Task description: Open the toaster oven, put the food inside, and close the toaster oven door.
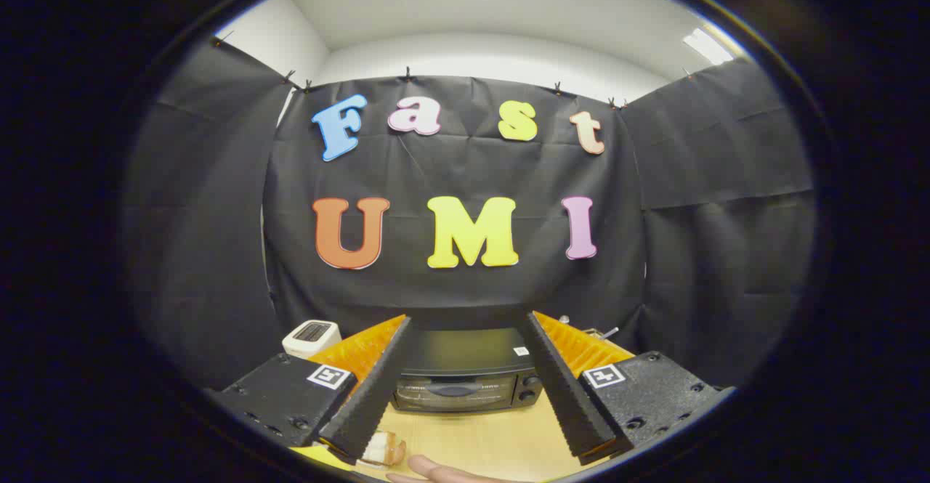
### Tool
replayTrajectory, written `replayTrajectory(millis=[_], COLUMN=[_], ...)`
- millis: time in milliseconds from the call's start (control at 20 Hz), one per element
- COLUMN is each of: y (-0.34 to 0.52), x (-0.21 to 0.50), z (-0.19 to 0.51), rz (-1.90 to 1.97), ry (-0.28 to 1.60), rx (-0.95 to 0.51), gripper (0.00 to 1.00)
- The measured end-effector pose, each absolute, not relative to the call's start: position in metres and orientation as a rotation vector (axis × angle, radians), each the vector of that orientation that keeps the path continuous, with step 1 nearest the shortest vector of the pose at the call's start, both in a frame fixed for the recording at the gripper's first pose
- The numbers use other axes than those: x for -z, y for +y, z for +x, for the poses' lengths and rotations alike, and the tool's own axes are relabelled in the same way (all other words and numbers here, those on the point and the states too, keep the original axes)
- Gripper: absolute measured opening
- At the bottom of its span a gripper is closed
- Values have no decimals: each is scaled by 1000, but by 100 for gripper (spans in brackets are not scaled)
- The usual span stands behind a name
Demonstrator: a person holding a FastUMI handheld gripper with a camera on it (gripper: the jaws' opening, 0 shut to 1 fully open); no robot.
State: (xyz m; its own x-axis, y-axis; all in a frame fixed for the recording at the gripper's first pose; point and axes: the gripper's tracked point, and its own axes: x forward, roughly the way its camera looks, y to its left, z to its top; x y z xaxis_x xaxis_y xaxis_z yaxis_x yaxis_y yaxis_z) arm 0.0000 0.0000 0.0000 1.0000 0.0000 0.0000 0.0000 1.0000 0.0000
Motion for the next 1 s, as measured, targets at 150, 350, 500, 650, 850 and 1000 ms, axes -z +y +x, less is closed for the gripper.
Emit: replayTrajectory(millis=[150,350,500,650,850,1000], y=[-2,-9,-14,-20,-18,-13], x=[7,16,29,41,59,82], z=[5,24,44,65,92,112], rz=[14,-1,-16,5,2,-16], ry=[34,35,39,45,50,67], rx=[-1,16,28,26,-3,-11], gripper=[100,100,100,100,100,100])
